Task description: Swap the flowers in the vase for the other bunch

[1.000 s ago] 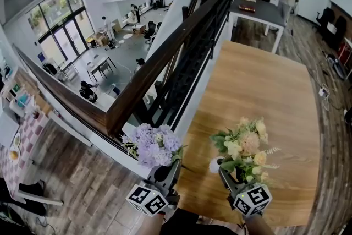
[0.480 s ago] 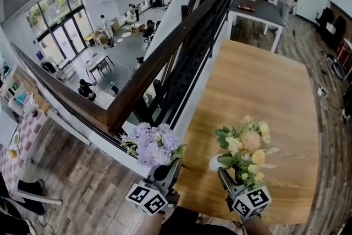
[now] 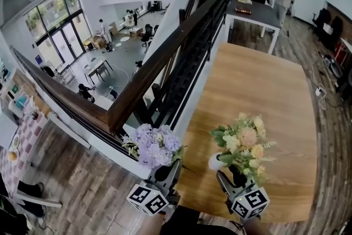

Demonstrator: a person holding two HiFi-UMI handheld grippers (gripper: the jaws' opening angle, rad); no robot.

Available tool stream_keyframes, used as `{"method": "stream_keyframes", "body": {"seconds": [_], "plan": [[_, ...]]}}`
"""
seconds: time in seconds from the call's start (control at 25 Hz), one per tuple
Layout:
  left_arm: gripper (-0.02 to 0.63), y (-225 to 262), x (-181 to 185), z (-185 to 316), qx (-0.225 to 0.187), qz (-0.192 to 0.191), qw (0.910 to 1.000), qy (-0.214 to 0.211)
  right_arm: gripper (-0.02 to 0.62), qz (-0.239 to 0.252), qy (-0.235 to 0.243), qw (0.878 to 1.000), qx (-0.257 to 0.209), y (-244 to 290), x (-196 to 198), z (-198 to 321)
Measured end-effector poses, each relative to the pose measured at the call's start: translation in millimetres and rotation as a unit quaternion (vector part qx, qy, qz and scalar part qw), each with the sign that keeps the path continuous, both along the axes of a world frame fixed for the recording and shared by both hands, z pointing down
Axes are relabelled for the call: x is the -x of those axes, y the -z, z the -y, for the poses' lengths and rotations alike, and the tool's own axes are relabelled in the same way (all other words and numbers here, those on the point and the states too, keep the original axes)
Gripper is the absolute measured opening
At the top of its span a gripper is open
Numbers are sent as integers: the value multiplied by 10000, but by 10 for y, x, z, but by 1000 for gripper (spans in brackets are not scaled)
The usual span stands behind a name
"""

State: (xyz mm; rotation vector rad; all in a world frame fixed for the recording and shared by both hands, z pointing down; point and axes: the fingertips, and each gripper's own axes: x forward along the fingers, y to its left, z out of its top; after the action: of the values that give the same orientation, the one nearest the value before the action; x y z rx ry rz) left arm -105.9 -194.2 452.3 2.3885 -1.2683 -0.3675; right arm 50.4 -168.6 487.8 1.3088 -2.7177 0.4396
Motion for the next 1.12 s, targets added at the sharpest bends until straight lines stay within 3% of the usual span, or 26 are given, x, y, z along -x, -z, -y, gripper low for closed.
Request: {"method": "stream_keyframes", "body": {"seconds": [0.24,0.64,1.12], "plan": [[48,80,-17,-103,-22,-21,10000,-66,174,-7,157,9999,44,28,46,-174],[48,5,0,-726,3,-85,9997,-207,67,-61,95,9999,-130,73,49,-856],[48,50,-203,-1431,-137,-117,9994,-299,60,-50,281,9992,-263,153,-29,-1539]]}}
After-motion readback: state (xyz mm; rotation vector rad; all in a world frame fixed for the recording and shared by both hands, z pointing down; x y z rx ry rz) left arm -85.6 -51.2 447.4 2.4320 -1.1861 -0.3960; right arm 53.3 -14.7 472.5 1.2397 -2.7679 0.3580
